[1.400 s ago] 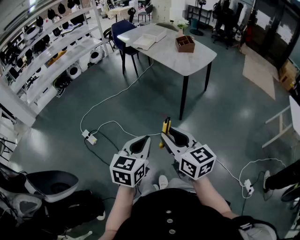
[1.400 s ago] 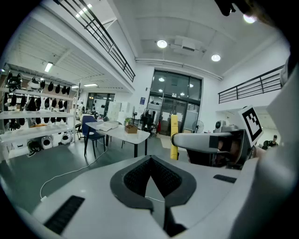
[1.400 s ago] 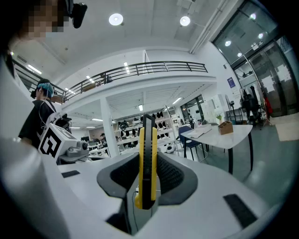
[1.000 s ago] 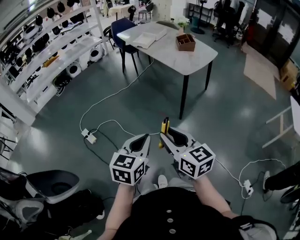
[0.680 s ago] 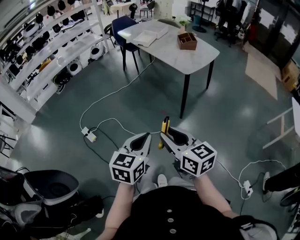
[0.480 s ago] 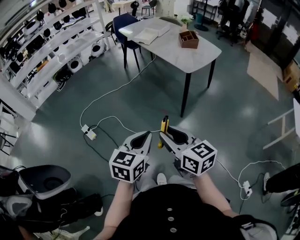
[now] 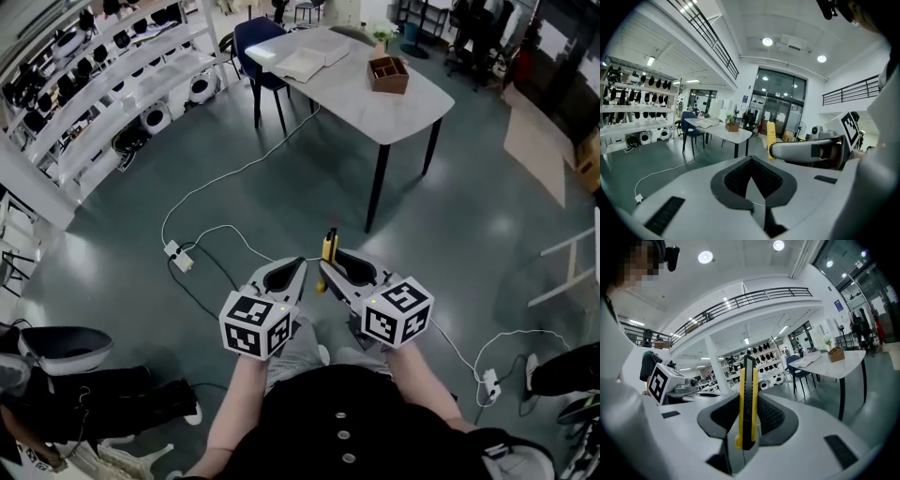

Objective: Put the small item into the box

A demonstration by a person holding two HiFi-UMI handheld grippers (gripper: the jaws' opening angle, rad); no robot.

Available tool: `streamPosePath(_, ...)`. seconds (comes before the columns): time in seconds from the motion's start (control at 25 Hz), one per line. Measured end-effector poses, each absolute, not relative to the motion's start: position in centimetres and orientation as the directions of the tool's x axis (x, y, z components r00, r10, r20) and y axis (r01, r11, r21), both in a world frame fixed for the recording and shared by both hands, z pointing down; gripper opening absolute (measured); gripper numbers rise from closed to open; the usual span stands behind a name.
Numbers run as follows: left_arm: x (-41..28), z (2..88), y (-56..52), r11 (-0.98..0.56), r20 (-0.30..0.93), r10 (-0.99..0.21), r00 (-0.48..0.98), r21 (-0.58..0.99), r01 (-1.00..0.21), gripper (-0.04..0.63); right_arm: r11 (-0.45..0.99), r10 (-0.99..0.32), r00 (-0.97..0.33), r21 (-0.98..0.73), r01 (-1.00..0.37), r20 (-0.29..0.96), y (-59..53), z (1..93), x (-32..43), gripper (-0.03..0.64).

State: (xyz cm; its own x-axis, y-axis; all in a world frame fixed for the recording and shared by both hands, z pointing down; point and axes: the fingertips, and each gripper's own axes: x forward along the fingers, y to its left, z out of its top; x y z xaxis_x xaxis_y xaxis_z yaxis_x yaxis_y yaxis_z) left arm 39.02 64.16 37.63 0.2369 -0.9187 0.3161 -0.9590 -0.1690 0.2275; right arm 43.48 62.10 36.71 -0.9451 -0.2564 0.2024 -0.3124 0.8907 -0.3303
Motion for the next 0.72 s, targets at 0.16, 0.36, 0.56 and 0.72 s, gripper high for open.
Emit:
streamPosePath(0.16,38.2,37.5,63.3,-0.166,0.315,-0.92,0.233,0.224,-0.96,0.017,0.89,-0.266,-0.945,-0.327,-0.317,0.191,60.6,36.6,42.7,0.118)
streamPosePath(0.36,36.2,38.4,61.2,-0.152,0.316,-0.921,0.229,0.249,-0.956,0.017,0.889,-0.272,-0.943,-0.325,-0.323,0.193,58.6,37.2,40.9,0.118)
streamPosePath(0.56,33.2,38.4,58.0,-0.162,0.306,-0.921,0.241,0.261,-0.952,0.017,0.887,-0.279,-0.942,-0.324,-0.327,0.189,55.5,37.2,38.0,0.118)
streamPosePath(0.72,29.1,38.5,54.9,-0.162,0.309,-0.92,0.239,0.255,-0.953,0.017,0.89,-0.289,-0.941,-0.313,-0.332,0.175,52.6,36.9,34.7,0.118)
